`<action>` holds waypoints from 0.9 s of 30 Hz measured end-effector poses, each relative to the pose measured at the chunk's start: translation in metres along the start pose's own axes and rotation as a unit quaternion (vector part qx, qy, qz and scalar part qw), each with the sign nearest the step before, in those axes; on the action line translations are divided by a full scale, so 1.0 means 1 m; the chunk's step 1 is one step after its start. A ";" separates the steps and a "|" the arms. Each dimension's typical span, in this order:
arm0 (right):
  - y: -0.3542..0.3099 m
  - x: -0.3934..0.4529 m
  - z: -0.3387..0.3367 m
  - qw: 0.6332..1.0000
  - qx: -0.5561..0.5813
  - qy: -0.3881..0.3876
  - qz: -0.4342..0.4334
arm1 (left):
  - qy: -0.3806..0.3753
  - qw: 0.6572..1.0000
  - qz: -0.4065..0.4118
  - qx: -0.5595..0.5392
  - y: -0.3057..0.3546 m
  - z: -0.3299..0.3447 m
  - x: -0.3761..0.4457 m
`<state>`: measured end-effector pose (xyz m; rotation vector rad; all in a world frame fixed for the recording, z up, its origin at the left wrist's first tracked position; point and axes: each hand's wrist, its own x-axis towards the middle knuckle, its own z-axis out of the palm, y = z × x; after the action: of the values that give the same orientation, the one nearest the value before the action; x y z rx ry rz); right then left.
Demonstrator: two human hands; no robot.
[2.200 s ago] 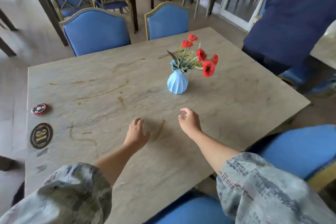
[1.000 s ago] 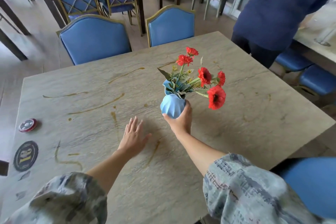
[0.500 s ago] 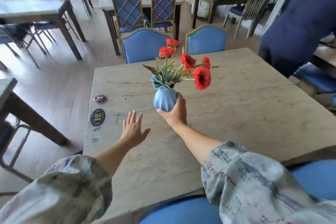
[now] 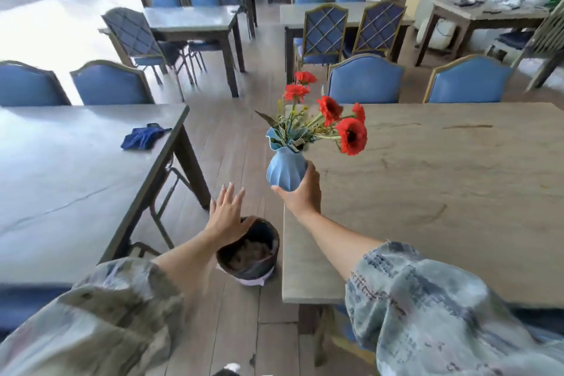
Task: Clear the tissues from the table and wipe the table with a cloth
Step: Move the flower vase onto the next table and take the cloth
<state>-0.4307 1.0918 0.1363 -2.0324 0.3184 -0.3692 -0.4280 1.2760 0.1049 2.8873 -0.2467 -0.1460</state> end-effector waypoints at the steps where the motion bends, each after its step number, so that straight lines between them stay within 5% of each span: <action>1: -0.010 -0.011 0.020 1.000 0.007 -0.007 0.000 | -0.001 1.000 -0.008 0.002 -0.022 -0.007 -0.009; 14: -0.109 -0.088 0.215 0.990 0.028 -0.137 0.005 | 0.000 0.988 -0.154 -0.003 -0.254 -0.048 -0.087; 27: -0.152 0.034 0.370 0.986 0.035 -0.161 0.000 | -0.005 0.983 -0.180 -0.038 -0.365 -0.056 0.036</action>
<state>-0.2451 1.4470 0.1084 -1.9837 0.1040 -0.0480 -0.3299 1.6320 0.0664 2.8271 0.2755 -0.2278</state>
